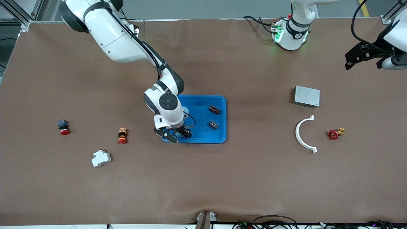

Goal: Place electrolytic capacitor and blue bell in tray
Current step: 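Lower the bell into the tray and open the right gripper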

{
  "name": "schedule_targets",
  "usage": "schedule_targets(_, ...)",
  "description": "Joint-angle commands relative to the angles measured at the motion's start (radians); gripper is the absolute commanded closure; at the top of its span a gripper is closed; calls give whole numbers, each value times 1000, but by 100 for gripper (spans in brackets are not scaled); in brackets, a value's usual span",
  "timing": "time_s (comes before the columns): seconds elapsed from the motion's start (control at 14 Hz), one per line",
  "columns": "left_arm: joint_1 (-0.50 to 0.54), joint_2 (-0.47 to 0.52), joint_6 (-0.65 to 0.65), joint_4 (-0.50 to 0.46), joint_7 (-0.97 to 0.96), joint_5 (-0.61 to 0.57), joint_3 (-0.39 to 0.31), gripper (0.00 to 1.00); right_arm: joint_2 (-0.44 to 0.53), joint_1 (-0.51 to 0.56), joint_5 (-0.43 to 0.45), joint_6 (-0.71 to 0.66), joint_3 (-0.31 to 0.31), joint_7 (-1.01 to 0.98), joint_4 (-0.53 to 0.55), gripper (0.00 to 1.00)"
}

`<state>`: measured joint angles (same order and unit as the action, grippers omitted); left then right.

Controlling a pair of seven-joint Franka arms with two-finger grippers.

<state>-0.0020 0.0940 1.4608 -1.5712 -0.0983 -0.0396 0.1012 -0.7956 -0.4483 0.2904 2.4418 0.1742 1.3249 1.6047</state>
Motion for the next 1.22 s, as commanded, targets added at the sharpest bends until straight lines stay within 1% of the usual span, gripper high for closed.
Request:
schedule_targets(0.0,2,13,-11,-7,9,21,0,0,-5,-13,23,-18,-10,19,-22,0)
schedule_targets(0.21,2,15,-11,-7,8,21,0,0,5,-7,21,-29,-9,11,-23,0)
schedule_targets(0.43,2,13,-11,-7,8,21,0,0,21,-6,18,-127,-1,7,-60,0)
schedule_targets(0.57,2,13,-11,-7,9,21,0,0,25,-3,9,-154,5,-1,-80,0)
schedule_targets(0.72,2,12,-11,-7,8,21,0,0,50,3,-10,-193,10,-7,-97,0)
schedule_targets(0.79,2,12,-11,-7,9,21,0,0,74,19,-37,-205,16,-15,-97,0)
schedule_targets(0.86,2,12,-11,-7,9,21,0,0,106,40,-60,-236,25,-63,-95,0)
schedule_targets(0.93,2,12,-11,-7,9,21,0,0,154,66,-69,-283,27,-160,-80,0)
schedule_targets(1.0,2,12,-11,-7,9,21,0,0,212,75,-70,-321,21,-276,-42,0)
schedule_targets(1.07,2,12,-11,-7,9,21,0,0,275,106,-71,-337,16,-383,-4,0)
schedule_targets(1.15,2,10,-11,-6,9,21,0,0,336,159,-70,-360,16,-494,39,0)
